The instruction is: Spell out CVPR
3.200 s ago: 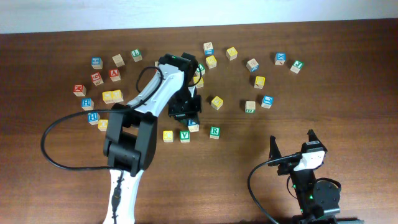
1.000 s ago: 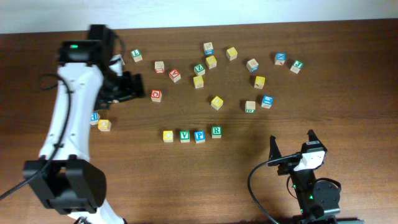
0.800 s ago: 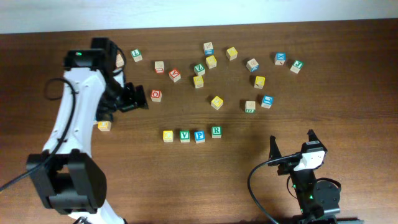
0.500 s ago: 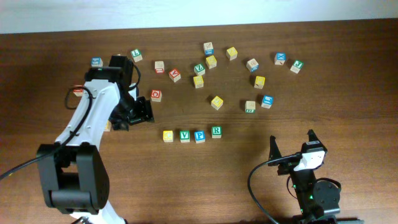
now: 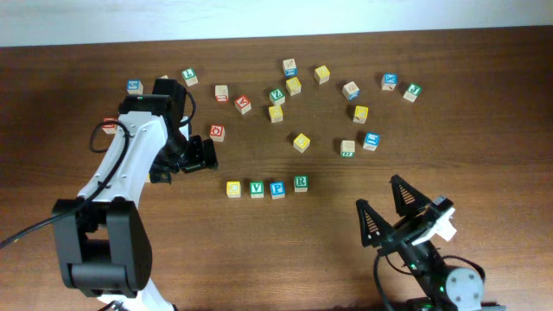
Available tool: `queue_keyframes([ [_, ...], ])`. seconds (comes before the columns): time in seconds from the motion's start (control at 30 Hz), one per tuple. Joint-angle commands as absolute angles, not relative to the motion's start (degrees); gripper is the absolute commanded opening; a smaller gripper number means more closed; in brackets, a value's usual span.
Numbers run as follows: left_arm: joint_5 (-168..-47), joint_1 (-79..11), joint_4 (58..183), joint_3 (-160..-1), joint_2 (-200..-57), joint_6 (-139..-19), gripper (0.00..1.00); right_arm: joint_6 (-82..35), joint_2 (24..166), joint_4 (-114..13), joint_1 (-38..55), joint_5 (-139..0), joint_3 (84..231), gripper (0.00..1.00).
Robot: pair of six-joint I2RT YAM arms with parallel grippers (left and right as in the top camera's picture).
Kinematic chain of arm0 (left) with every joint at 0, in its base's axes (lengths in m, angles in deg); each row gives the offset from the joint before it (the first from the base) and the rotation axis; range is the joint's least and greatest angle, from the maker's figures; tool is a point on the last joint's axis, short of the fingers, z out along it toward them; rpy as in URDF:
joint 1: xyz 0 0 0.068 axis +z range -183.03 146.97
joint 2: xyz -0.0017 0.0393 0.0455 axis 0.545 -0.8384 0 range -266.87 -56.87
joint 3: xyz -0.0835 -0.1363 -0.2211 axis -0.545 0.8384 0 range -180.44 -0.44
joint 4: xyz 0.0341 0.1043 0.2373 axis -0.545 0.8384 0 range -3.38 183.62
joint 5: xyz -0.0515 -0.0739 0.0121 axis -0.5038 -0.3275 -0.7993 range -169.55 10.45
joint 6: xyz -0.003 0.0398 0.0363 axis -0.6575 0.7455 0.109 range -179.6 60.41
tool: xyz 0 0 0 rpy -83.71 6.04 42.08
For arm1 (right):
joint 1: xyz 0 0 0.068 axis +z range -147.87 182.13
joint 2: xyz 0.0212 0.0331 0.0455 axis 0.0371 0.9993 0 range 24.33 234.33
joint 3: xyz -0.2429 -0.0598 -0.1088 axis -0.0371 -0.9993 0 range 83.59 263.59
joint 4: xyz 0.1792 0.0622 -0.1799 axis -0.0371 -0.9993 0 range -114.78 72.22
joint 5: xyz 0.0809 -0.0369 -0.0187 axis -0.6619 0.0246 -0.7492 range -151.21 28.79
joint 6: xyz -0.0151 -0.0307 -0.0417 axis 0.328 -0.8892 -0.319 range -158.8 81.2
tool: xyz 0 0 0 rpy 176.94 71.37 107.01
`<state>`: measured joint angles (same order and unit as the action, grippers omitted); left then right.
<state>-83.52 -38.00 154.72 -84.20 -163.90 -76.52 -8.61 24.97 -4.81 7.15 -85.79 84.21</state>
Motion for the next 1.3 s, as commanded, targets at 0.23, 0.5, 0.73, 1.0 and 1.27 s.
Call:
queue_keyframes([
  [0.23, -82.7, -37.9, 154.7, -83.7, -163.3, -76.5, 0.99, -23.7, 45.1, -18.4, 7.0, -82.0, 119.7, 0.98],
  [0.5, -82.7, -37.9, 154.7, -83.7, -163.3, -76.5, 0.99, -31.0, 89.1, -76.4, 7.0, -84.0, 167.2, 0.98],
  [0.73, -82.7, -37.9, 154.7, -83.7, -163.3, -76.5, 0.99, -30.8, 110.5, -82.0, 10.6, -94.1, 167.2, 0.29],
  [1.0, -82.7, -37.9, 154.7, -83.7, -163.3, -76.5, 0.99, -11.0, 122.2, -82.7, 20.5, -73.2, 167.1, 0.20],
  [1.27, -82.7, -37.9, 154.8, -83.7, -163.3, -76.5, 0.99, -10.4, 122.2, -80.8, 20.5, -69.9, 164.4, 0.15],
])
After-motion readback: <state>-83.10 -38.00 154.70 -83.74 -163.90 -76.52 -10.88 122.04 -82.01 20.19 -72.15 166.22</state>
